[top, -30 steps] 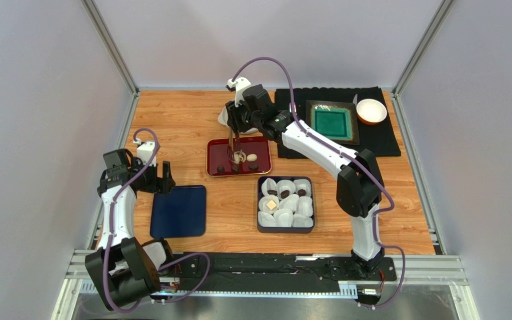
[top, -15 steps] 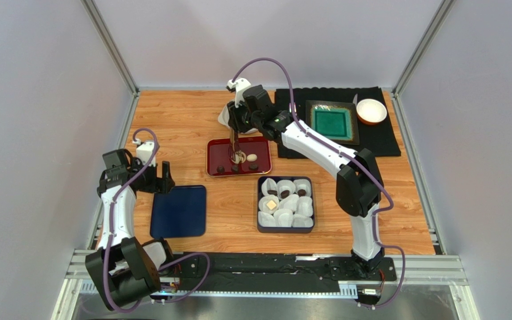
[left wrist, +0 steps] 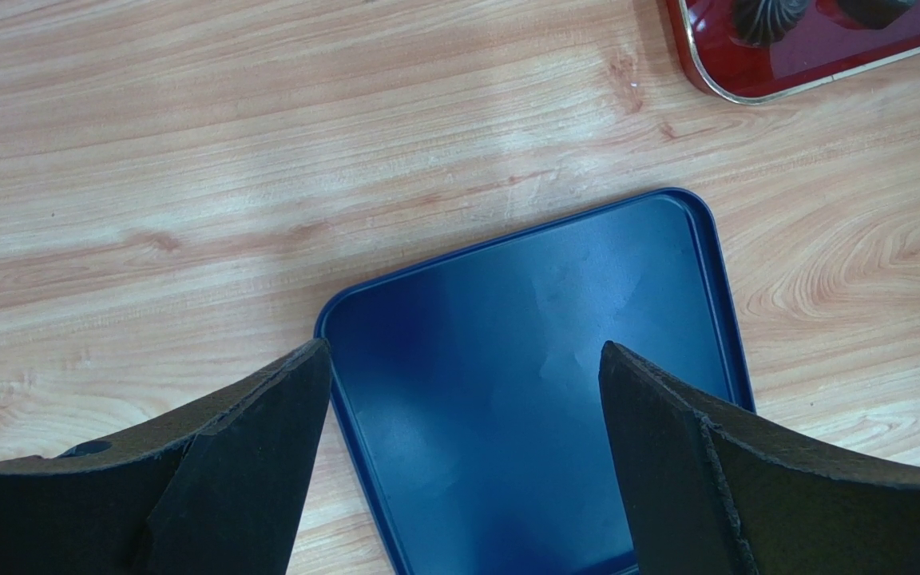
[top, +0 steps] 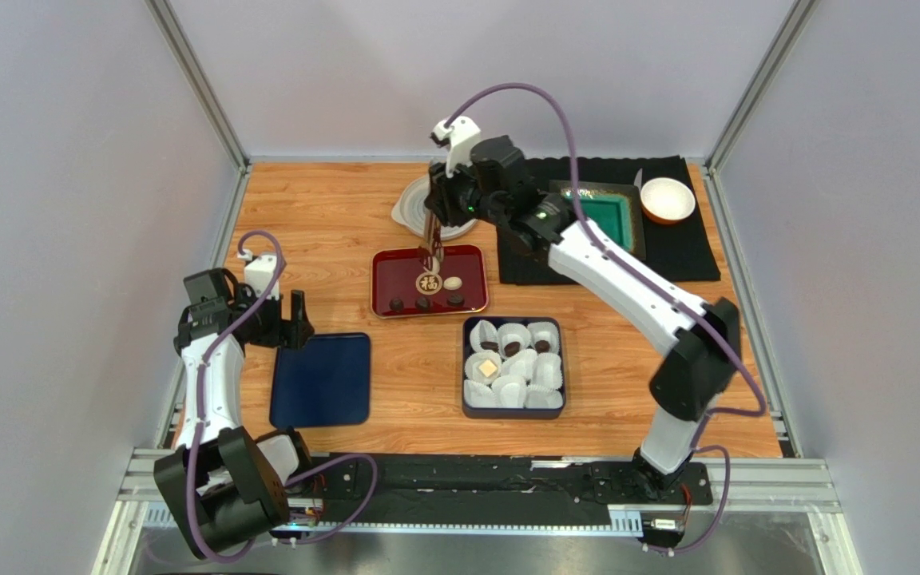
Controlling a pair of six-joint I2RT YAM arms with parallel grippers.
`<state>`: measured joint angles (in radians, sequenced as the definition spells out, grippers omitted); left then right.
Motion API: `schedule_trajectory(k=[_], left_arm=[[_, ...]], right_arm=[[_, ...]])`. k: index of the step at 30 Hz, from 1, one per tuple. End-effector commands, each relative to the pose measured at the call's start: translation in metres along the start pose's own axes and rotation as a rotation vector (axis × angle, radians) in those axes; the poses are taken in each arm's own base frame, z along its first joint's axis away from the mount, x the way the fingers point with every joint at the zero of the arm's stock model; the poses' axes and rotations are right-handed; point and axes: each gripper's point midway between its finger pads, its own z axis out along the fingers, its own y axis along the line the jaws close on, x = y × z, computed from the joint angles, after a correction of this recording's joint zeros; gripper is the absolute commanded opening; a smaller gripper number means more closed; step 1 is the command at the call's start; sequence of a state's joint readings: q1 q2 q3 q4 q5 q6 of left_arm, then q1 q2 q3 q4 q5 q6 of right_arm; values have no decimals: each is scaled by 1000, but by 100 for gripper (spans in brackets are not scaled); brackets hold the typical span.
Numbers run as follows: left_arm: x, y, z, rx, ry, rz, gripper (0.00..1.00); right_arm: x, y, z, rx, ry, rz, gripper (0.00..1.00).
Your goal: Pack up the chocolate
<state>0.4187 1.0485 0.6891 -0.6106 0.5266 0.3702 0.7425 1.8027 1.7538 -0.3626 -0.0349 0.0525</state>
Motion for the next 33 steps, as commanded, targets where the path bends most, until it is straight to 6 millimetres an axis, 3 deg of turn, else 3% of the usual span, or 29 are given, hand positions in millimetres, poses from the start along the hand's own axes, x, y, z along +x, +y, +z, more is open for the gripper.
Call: schedule_trajectory(k=[1,6,7,9,14,15,17,18,24,33], left_arm=[[-18,2,-9,-3,-55,47,91],[-21,1,-11,-8,-62,55,91],[-22,1,-12,-9,-64,54,91],[-21,0,-12,-3,-63,51,91],[-21,-2,-11,11,-62,37,91],[-21,-2,-10,13,-61,35,90],[-21,-3,-11,16,-61,33,90],[-22,-2,-11,13,-63,32,90],[-21,-3,-11,14,-62,35,90],[-21,-5,-11,24,-62,28,90]], right_arm=[[-48,2,-69,1,-139,-27,12],[-27,2,-109,9,-110,-9,12],[-31,2,-126,11,-133,-5,12],[-5,1,-133,17,-81,4,12],[18,-1,-175,29,-62,25,12],[31,-1,-179,31,-30,29,12],[35,1,-193,27,-37,44,12],[47,1,-195,28,-10,48,12],[67,-5,-216,70,9,86,12],[95,-3,-218,70,65,113,13]])
